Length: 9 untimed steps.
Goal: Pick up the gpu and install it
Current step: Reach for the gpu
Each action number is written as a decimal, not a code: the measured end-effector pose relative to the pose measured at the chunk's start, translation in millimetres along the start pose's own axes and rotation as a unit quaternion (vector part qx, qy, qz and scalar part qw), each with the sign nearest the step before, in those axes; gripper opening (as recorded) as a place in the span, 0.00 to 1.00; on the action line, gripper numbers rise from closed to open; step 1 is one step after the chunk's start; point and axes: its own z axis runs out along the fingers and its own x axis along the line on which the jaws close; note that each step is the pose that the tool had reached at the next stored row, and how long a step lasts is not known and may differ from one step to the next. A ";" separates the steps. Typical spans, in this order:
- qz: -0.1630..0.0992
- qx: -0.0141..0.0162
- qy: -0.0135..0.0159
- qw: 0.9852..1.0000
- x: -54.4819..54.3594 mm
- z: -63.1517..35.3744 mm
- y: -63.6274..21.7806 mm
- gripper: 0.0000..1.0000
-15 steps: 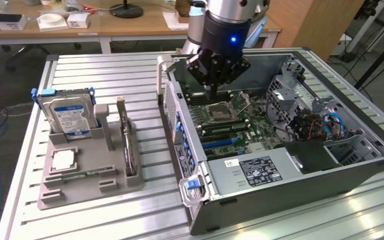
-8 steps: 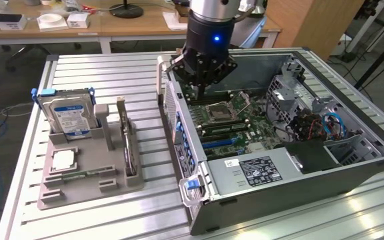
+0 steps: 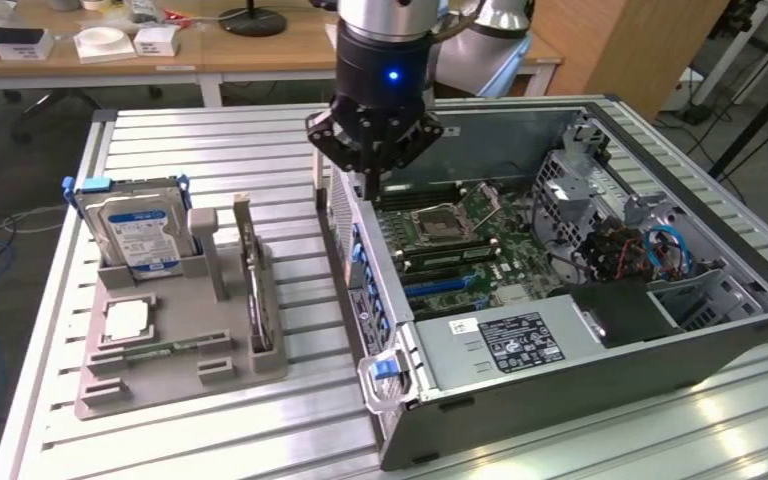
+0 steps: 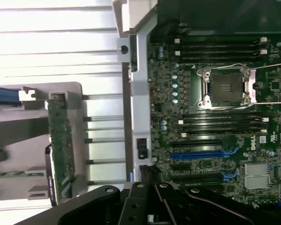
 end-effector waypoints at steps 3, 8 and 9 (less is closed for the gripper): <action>0.001 0.000 0.000 1.000 11.7 -0.2 0.5 0.11; 0.001 0.001 0.000 1.000 33.9 -0.7 -0.2 0.11; 0.001 0.001 0.000 1.000 38.3 -0.8 -0.5 0.11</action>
